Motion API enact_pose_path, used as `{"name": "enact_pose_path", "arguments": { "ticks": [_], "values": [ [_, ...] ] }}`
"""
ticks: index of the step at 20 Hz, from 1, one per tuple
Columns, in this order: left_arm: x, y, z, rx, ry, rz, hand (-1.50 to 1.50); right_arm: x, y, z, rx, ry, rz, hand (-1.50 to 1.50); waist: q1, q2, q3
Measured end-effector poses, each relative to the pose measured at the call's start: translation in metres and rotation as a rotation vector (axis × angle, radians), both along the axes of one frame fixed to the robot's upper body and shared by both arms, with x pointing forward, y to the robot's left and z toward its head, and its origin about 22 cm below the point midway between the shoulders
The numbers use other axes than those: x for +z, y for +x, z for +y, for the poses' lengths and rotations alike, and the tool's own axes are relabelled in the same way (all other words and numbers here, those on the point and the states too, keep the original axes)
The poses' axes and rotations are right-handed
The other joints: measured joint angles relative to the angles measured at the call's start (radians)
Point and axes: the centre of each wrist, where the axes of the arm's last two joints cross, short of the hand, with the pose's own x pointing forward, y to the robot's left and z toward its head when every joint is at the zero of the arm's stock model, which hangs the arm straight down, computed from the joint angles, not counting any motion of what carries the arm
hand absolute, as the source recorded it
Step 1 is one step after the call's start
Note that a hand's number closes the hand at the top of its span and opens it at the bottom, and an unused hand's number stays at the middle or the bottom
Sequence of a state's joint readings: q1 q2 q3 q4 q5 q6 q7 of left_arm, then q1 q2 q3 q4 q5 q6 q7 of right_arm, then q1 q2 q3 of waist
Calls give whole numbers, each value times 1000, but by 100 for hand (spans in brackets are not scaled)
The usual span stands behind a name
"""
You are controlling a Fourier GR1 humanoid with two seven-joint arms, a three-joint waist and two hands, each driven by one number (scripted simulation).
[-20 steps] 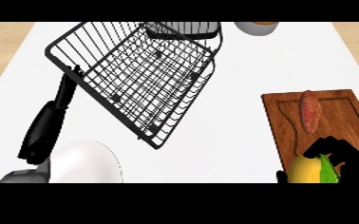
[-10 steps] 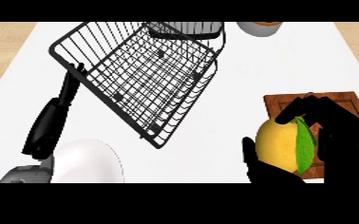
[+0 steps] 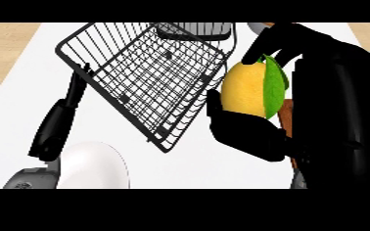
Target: Pick the lemon from the cutting board and place it in the tiered basket
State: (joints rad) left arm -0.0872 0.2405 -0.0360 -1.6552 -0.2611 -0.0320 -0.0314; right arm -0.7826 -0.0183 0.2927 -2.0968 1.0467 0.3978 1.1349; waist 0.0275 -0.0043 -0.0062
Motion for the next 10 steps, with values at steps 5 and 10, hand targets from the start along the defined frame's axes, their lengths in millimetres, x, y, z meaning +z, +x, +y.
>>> {"name": "enact_pose_path", "arguments": {
  "ticks": [5, 10],
  "values": [
    [2, 4, -3, -24, 0, -8, 0, 23, 41, 24, 10, 14, 63, 150, 18, 6, 1],
    [1, 6, -4, -39, 1, -19, 0, 35, 79, 51, 24, 10, 139, 150, 27, 9, 2]
  ]
}}
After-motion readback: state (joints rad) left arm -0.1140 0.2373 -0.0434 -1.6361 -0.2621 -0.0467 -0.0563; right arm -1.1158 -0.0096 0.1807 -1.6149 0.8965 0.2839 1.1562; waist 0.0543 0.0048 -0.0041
